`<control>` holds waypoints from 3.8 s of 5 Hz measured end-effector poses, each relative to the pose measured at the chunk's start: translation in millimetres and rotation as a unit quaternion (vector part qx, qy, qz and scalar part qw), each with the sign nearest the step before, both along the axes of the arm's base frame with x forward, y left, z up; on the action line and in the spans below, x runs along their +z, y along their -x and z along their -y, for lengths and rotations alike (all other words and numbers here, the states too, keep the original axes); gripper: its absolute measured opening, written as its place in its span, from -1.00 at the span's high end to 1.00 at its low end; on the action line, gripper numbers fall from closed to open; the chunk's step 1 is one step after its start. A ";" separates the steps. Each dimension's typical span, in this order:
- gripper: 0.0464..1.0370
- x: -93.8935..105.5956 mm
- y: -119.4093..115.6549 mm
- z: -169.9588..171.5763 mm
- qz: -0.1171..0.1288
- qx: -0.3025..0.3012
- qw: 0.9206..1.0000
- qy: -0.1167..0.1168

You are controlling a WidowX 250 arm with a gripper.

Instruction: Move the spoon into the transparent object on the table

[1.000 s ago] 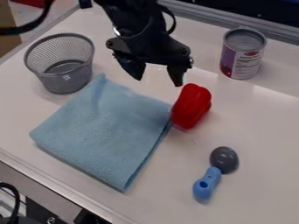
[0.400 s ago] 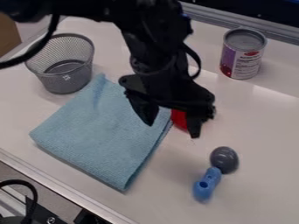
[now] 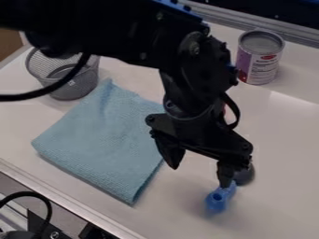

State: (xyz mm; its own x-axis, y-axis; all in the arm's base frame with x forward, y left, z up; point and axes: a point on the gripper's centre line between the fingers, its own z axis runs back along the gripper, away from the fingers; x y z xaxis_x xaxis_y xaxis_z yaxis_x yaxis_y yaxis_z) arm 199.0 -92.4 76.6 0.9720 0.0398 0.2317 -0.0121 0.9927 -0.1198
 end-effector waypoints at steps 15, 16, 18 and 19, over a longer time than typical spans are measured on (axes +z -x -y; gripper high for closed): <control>0.33 43.5 -30.1 -73.9 0.023 0.119 0.993 0.008; 0.33 51.4 -34.8 -115.3 0.018 0.177 0.984 -0.020; 0.33 35.0 -49.0 -171.5 0.015 0.244 0.970 -0.020; 0.33 30.5 -49.4 -194.5 0.012 0.269 0.962 -0.032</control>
